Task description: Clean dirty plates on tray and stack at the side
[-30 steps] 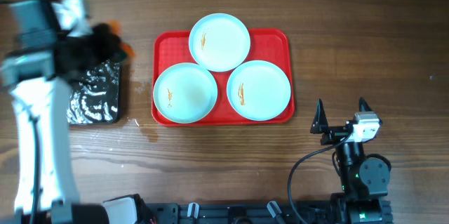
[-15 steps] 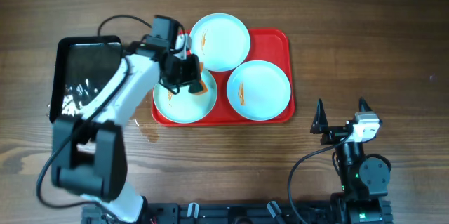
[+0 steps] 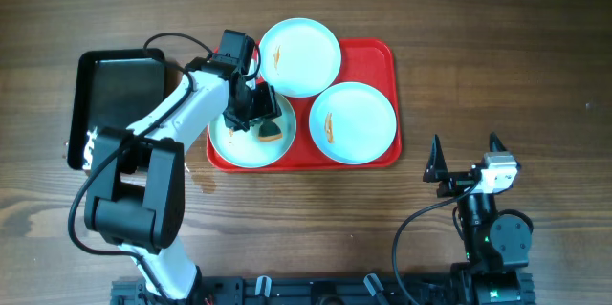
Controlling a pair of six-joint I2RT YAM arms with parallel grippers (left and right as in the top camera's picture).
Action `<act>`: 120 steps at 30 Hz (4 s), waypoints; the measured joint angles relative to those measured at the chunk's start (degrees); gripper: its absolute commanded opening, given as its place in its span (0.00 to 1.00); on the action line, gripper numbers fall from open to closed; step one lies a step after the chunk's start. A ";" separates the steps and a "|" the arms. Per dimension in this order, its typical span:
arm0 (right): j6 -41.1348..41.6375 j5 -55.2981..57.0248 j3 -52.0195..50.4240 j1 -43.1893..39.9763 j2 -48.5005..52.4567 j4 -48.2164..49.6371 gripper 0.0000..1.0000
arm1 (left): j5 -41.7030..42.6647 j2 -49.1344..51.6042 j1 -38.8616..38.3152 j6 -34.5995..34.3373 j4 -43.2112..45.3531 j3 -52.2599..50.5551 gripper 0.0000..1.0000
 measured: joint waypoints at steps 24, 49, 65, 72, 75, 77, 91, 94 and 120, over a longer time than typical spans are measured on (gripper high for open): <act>0.00 0.00 0.00 0.00 0.00 0.00 1.00 | -6.21 0.90 -4.98 0.11 -5.99 4.79 0.44; 0.02 0.00 0.00 0.00 0.00 0.00 1.00 | -12.68 3.96 -7.91 -0.02 -9.07 4.90 0.04; -1.42 0.04 -0.02 0.00 0.00 2.80 1.00 | -14.64 3.96 -7.08 -0.02 -9.22 4.94 0.04; 28.83 -24.55 0.00 -0.15 0.04 11.85 1.00 | -14.60 3.96 -3.93 -0.02 -9.25 4.98 0.04; 44.30 -28.57 -0.04 -0.13 0.13 15.39 1.00 | -14.47 3.96 -2.51 -0.02 -9.46 4.98 0.04; 51.58 -30.73 0.20 -0.15 0.17 26.60 1.00 | -14.34 3.96 -1.84 -0.02 -9.70 5.01 0.04; 23.15 -40.65 52.72 -0.04 46.38 -28.89 1.00 | -14.34 3.96 -0.76 -0.02 -10.23 5.20 0.04; 15.39 -42.07 65.35 1.22 62.84 -41.83 0.99 | -14.36 3.96 -0.76 -0.02 -10.21 5.22 0.04; 19.50 -20.55 73.75 29.24 109.66 -17.57 0.55 | -14.38 3.96 0.07 -0.02 -11.04 5.22 0.04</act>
